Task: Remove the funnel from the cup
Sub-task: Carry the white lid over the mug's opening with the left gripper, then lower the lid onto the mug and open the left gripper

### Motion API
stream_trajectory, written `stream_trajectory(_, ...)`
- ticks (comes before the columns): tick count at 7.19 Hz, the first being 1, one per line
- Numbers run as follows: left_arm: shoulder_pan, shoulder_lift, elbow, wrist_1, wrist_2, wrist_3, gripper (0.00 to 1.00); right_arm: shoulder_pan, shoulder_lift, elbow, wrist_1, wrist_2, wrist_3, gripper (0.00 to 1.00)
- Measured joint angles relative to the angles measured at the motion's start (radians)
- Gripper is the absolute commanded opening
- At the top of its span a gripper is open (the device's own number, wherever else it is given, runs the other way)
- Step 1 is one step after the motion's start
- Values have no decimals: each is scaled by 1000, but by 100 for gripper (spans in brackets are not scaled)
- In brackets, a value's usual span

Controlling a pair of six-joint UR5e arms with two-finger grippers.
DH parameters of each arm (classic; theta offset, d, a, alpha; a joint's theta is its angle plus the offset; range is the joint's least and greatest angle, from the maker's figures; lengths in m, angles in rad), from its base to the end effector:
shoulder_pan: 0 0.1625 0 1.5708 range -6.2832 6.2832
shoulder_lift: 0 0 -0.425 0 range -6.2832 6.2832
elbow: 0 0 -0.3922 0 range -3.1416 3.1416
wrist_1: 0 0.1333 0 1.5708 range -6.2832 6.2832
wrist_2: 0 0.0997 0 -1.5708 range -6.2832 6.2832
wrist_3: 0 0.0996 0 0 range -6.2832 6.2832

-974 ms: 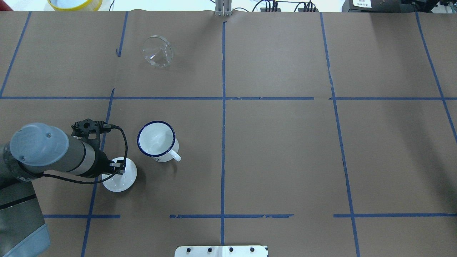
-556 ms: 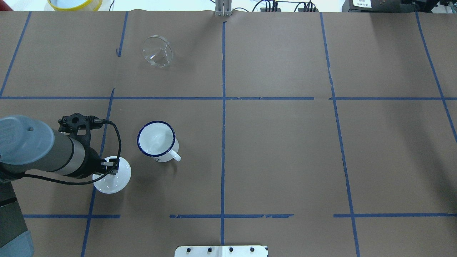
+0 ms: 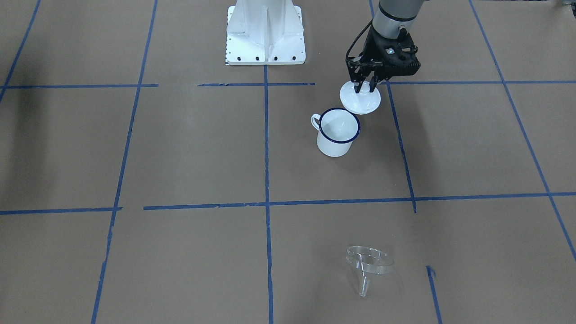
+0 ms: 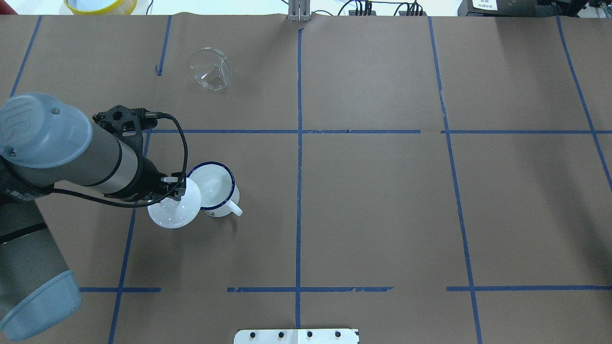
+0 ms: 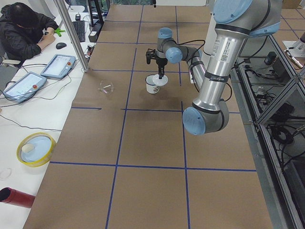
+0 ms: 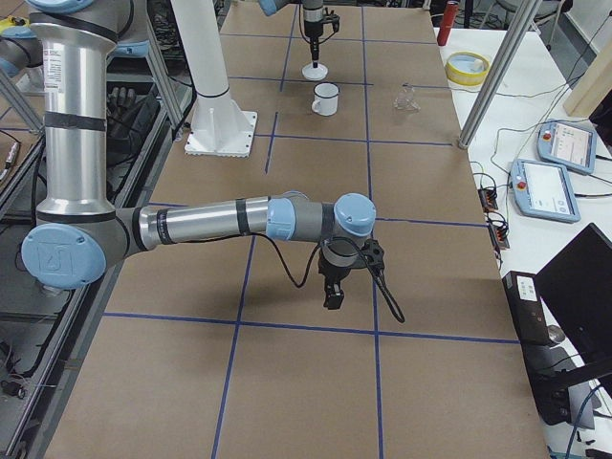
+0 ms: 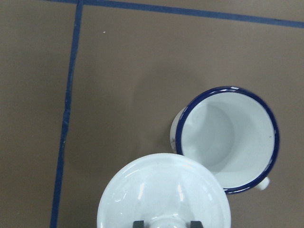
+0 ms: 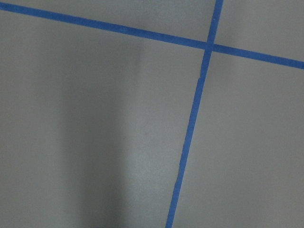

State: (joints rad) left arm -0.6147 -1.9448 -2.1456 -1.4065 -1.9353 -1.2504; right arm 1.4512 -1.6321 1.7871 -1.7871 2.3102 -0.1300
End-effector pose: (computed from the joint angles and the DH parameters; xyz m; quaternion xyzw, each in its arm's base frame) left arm 0.3685 -0.3798 0.2348 0.0199 0.4111 -0.0647 0.9091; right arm 0.0113 -0.4611 0.6057 -0.0267 -0.3613 -0.1050 0.9261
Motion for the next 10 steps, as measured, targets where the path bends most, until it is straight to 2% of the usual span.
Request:
stream_trajectory(2,-27,-86,103,5,-4,0,0,0,0,0,0,0,0,100)
stream_trajectory(5,-31,-137,173,4,-5,-1,0,0,0,0,0,0,0,100)
stream_trajectory(10,-23,-161,213,3,-5,-1,0,0,0,0,0,0,0,100)
